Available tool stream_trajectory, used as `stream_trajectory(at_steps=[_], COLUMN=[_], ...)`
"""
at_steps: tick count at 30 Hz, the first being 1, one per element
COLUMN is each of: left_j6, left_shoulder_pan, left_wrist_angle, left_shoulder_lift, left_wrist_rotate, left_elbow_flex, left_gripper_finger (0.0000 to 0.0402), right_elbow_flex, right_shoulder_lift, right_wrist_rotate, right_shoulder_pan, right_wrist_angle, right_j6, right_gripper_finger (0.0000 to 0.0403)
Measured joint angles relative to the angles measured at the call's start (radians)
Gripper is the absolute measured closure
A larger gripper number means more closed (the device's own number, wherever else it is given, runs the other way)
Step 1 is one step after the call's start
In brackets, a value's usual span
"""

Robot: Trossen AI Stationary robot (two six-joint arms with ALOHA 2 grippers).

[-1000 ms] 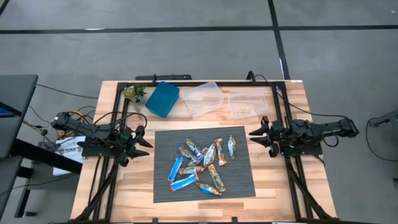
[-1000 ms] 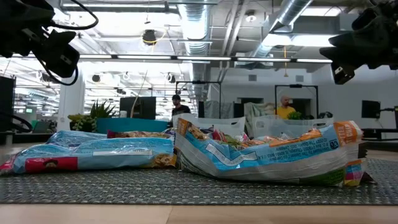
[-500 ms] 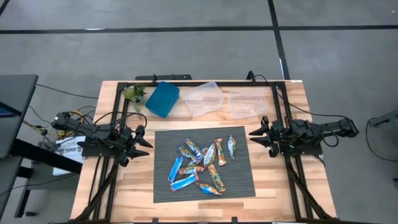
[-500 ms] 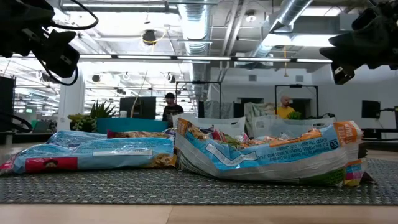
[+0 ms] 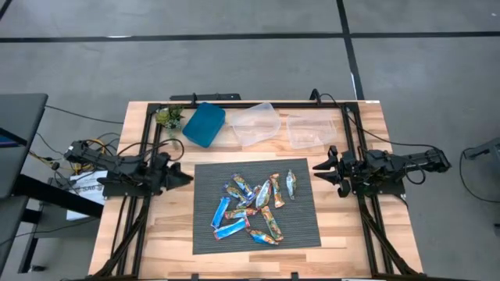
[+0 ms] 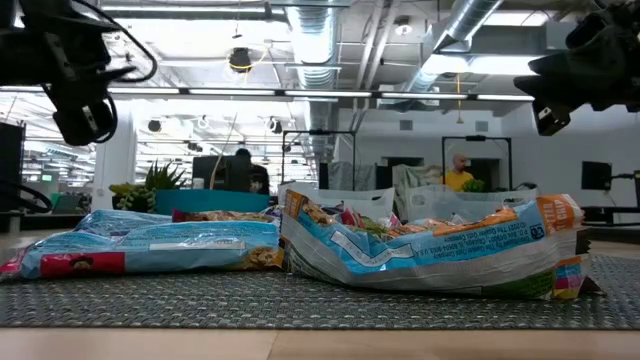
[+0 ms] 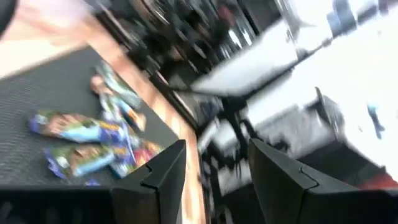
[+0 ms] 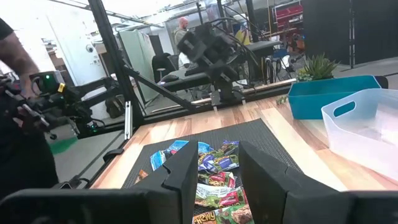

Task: Pick and place Granola Bars by type
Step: Put the middle blue granola bar into the left transparent bin

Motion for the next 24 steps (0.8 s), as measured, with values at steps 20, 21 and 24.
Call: stream_trajectory(at_steps=[20, 21, 24], left_j6=[-0.147, -0.151, -0.142], left_shoulder_pan=[0.001, 0.000, 0.007], left_wrist_angle=[0.099, 0.097, 0.092], left_shoulder_lift=[0.292, 0.351, 0.547], left_wrist_rotate=[-0.239, -0.236, -0.231], left_elbow_flex=[0.108, 0.137, 0.244], left_gripper_finger=[0.0236, 0.0236, 0.0236], right_elbow_flex=[-0.001, -0.001, -0.001], right_shoulder_lift=[0.000, 0.001, 0.000], right_wrist_rotate=[0.034, 0.043, 0.089], right_shoulder_pan=[0.000, 0.000, 0.000], right_wrist_angle=[0.034, 0.065, 0.192], right_j6=[0.002, 0.016, 0.146], right_gripper_finger=[0.0295, 0.0295, 0.0295])
